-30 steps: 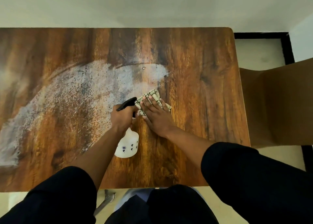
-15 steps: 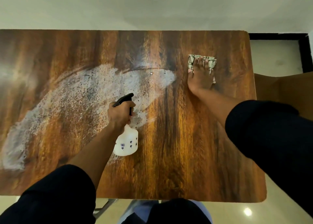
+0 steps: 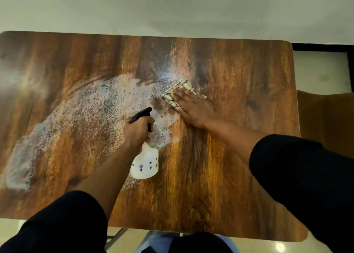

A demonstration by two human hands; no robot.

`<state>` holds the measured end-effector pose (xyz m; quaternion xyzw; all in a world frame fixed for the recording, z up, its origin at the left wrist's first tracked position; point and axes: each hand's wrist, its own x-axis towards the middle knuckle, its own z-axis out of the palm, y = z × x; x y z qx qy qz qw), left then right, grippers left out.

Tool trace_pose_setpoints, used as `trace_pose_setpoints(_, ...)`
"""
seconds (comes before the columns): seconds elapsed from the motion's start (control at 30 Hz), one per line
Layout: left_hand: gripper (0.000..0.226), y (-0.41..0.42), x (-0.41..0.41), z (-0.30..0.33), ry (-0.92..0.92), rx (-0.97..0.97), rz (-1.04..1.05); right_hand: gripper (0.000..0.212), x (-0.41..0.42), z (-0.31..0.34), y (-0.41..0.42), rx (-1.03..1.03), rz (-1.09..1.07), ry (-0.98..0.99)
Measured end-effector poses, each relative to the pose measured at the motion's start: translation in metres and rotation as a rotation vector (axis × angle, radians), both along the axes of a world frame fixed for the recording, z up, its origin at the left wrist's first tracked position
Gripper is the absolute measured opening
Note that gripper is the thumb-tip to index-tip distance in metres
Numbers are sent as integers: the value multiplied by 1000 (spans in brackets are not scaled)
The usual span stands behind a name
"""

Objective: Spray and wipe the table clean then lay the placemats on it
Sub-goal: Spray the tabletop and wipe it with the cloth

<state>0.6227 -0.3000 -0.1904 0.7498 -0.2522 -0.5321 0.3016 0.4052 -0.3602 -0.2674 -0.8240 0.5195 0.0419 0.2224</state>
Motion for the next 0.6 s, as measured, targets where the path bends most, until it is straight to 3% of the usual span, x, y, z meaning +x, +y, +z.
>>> trace_pose_setpoints(0.2,29,6,4,4,17,-6,-51,61,-93,4,-36,-4,-538,-8)
trace_pose_setpoints(0.33,35,11,5,3,31,-27,-52,62,-86,-1,-49,-1,-727,23)
trace_pose_setpoints(0.43,35,15,6,4,41,-29,-53,64,-35,-4,-37,-51,-695,18)
trace_pose_setpoints(0.6,33,18,4,5,41,-44,-37,59,66,1,-3,-11,-299,-60)
